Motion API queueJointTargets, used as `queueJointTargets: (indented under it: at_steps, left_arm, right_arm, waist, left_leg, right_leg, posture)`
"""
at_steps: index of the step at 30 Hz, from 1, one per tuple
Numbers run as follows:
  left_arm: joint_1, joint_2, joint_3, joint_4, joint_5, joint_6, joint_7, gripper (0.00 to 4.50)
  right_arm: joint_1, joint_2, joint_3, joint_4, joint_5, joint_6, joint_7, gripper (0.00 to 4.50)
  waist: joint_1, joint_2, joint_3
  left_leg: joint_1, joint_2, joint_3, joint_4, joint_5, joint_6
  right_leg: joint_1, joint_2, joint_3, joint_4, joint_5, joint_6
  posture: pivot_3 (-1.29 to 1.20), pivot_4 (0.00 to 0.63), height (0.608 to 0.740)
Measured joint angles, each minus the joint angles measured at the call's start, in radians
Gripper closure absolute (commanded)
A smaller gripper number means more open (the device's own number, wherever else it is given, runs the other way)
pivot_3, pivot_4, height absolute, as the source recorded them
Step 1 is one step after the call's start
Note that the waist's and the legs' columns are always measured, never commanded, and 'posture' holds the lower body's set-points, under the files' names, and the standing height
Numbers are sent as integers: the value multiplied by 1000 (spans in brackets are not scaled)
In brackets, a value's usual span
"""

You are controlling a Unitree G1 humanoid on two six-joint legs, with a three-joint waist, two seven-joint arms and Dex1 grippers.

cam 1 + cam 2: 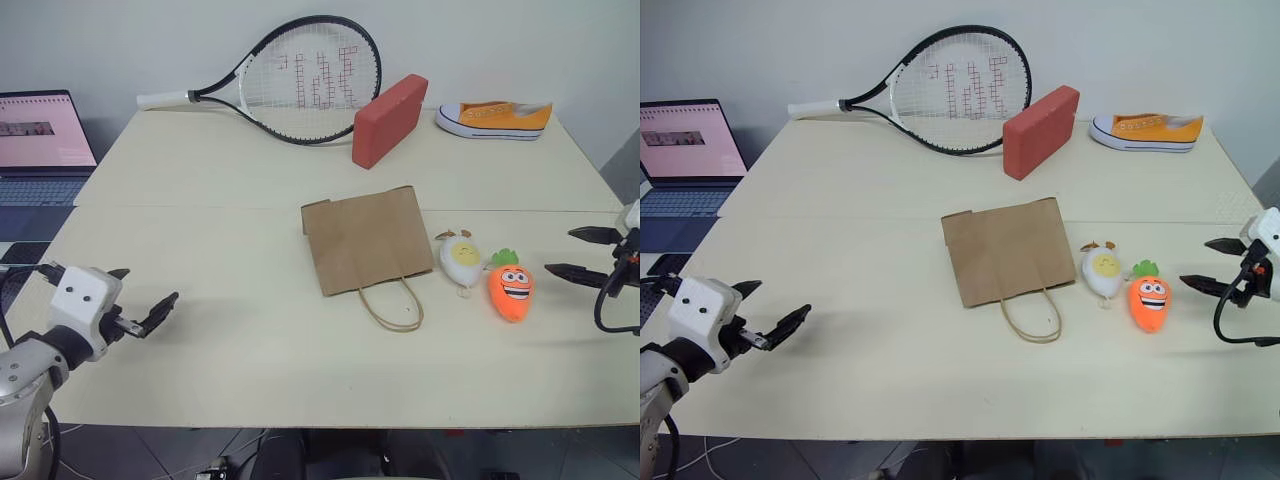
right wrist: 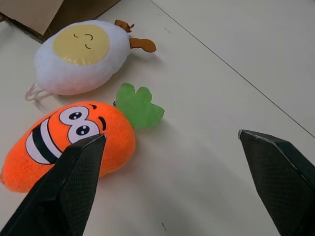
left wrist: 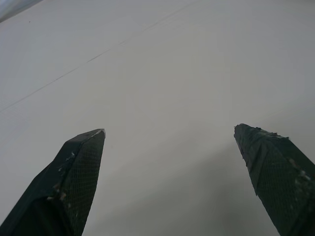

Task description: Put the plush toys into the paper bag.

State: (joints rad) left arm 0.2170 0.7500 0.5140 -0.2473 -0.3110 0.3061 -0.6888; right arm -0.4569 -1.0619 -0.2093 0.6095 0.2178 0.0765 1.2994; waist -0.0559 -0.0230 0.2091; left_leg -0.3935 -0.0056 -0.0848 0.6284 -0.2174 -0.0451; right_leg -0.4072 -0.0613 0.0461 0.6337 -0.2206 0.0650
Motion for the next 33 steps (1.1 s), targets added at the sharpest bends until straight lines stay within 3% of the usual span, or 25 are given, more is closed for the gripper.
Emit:
queueJointTargets:
  at_steps: [33]
  left_arm:
    - [36,-9,37,-21,-45,-19,-58,18]
  right_arm:
    - [11,10,32,-27,4,-22,-35,0]
  waist:
    - [0,0,0]
  left_leg:
    - [1,0,1,0,0,0]
  right_leg:
    - [0,0,1,1,0,0]
  posture:
    - [0,150,740]
